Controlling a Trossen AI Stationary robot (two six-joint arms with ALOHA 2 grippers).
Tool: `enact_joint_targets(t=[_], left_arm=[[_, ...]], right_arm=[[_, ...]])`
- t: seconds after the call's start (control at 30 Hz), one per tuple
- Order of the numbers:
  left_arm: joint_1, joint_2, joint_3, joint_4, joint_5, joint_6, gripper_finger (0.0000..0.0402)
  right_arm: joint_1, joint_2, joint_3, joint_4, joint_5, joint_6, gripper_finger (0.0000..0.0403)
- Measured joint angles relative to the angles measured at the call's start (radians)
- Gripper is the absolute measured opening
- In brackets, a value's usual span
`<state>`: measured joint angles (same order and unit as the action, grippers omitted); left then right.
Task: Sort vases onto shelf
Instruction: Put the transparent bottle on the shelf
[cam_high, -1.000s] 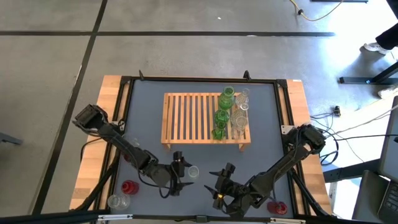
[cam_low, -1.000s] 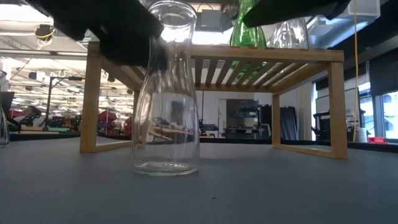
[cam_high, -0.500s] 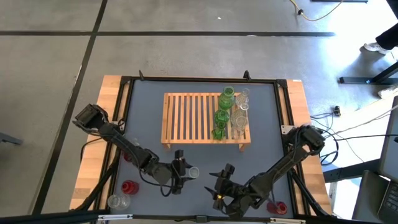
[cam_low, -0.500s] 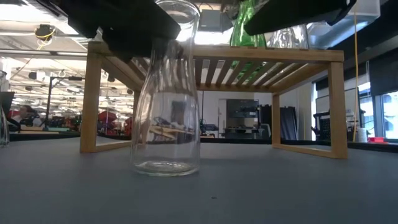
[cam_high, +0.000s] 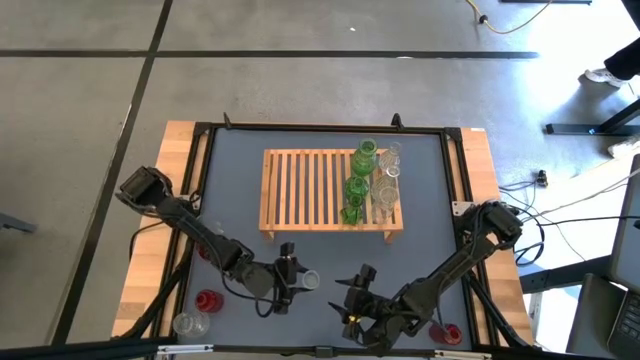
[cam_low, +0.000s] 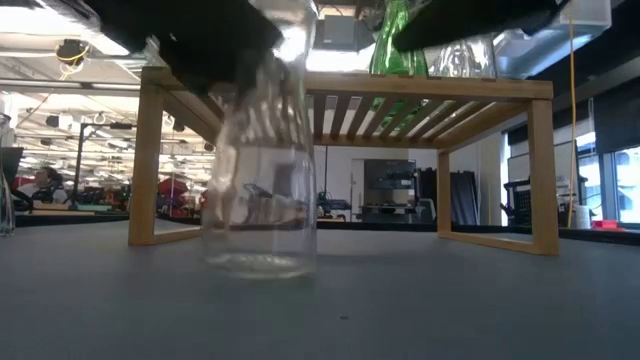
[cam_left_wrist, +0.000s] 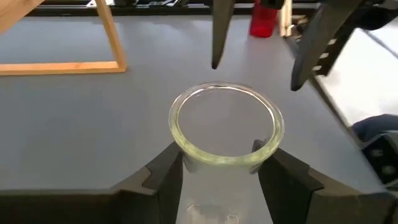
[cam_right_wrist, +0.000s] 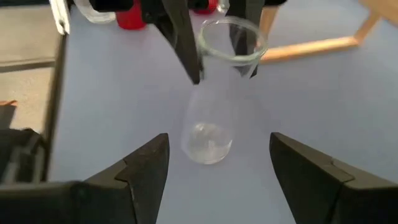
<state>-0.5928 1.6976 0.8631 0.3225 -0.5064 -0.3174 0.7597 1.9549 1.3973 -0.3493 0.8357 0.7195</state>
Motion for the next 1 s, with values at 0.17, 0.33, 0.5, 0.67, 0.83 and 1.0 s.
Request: enact_joint_targets(t=[0.17,0.33,0.5,0.67,0.83,1.0], left_arm=[[-0.034,-0.075,0.000,-0.022,0.002,-0.014,0.0169],[-0.066,-0.176,0.000,-0.087,0.001,-0.020,0.0169],[-0.090,-0.271,0.000,-0.097,0.006,-0.027,0.0169],[-0.100,-0.341,0.000,-0.103,0.021,-0.008,0.0169],[-0.123,-0.372,0.000,-0.111,0.019,0.018,0.0169],[-0.147,-0.371,0.000,-0.116,0.000,0.015,0.0173]], right_arm=[[0.000,0.000,0.047,-0.016,-0.018,-0.063,0.0264],[-0.001,0.000,0.126,-0.044,-0.018,-0.145,0.0264],[-0.001,0.000,0.230,-0.045,-0.017,-0.272,0.0264],[0.000,-0.001,0.310,-0.037,-0.006,-0.381,0.0264],[-0.001,0.005,0.316,-0.007,0.002,-0.362,0.0264],[0.024,0.010,0.315,0.011,-0.026,-0.318,0.0264]])
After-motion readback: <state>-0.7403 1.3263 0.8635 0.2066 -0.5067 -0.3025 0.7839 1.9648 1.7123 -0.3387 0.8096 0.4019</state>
